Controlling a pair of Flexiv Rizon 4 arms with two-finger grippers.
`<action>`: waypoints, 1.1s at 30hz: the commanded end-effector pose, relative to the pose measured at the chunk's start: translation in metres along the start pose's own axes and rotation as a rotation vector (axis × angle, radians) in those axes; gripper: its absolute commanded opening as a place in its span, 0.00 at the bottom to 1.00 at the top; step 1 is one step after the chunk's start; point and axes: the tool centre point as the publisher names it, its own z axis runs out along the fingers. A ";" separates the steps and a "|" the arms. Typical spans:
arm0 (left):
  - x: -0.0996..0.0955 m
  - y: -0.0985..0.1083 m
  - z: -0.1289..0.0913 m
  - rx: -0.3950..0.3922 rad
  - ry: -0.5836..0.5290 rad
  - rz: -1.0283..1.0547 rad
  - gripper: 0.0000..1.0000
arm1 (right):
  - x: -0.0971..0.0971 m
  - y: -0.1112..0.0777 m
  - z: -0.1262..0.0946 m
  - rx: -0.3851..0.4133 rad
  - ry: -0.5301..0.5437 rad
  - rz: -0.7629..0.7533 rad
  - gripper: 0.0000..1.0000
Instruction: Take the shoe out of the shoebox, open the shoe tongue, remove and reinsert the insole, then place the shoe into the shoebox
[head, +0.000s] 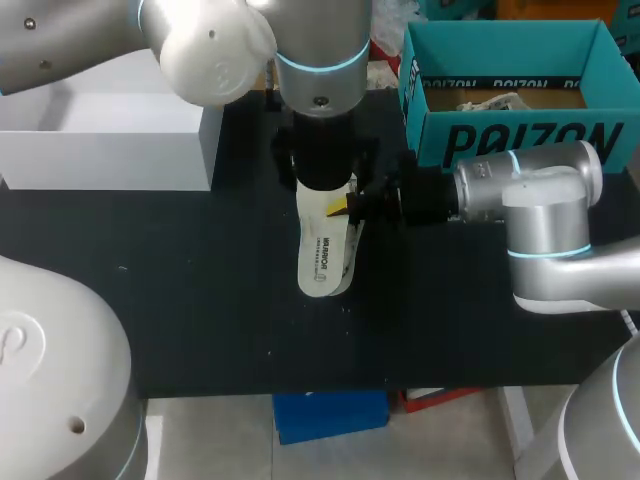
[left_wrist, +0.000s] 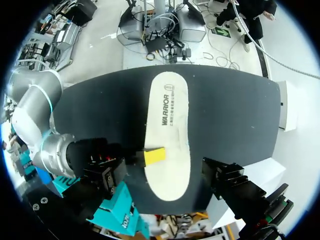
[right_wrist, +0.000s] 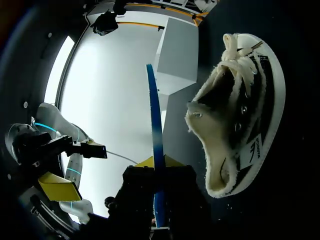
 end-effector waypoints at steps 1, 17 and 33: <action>0.009 -0.023 -0.008 -0.044 -0.012 -0.005 1.00 | 0.000 -0.001 0.001 -0.002 -0.001 0.001 0.00; 0.010 -0.080 -0.009 -0.033 -0.030 0.006 1.00 | 0.000 -0.001 0.001 -0.002 -0.001 0.001 0.00; 0.036 -0.071 -0.013 -0.008 -0.448 0.050 1.00 | 0.000 -0.001 0.001 -0.002 -0.001 0.001 0.00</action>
